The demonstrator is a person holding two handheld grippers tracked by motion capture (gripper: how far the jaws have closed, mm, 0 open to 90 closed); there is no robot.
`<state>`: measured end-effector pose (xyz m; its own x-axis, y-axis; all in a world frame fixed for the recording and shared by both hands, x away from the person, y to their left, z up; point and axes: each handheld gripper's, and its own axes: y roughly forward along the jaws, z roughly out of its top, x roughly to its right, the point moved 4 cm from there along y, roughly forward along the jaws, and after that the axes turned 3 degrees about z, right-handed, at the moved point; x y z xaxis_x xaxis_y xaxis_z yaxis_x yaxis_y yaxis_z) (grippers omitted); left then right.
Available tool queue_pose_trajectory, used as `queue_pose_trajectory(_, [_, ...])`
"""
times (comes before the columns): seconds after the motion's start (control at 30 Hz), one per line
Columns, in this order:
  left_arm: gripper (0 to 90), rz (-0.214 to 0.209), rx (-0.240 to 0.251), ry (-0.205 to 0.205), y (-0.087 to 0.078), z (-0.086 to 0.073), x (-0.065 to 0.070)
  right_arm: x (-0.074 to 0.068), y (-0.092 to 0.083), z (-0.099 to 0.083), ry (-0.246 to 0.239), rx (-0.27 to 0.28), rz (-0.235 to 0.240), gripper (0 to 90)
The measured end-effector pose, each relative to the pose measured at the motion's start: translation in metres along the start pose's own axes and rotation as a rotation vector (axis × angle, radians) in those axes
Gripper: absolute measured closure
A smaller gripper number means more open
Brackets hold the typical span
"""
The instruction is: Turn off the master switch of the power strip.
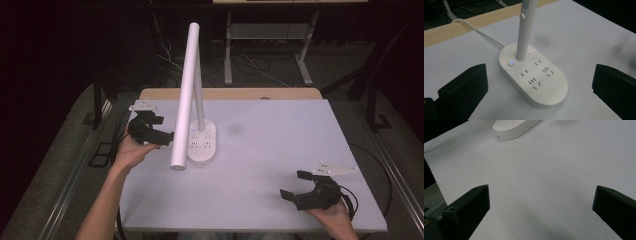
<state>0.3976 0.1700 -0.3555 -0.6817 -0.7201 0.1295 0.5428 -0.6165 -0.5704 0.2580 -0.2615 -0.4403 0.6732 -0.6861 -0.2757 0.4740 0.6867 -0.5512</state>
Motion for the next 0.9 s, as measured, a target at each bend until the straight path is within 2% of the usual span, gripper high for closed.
queue_pose_trajectory(0.5, [0.0, 0.014, -0.04, -0.009, 0.02, 0.009, -0.012, 0.0, 0.0, 0.0, -0.003, -0.003, -0.001, 0.4])
queue_pose_trajectory(0.73, [0.0, 0.027, -0.075, -0.02, 0.033, 0.009, -0.02, 0.001, 0.0, 0.0, -0.005, -0.003, -0.001, 0.4])
queue_pose_trajectory(0.9, [0.0, 0.026, -0.081, -0.028, 0.043, 0.008, -0.023, 0.0, 0.0, -0.001, 0.0, -0.007, 0.001, 0.5])
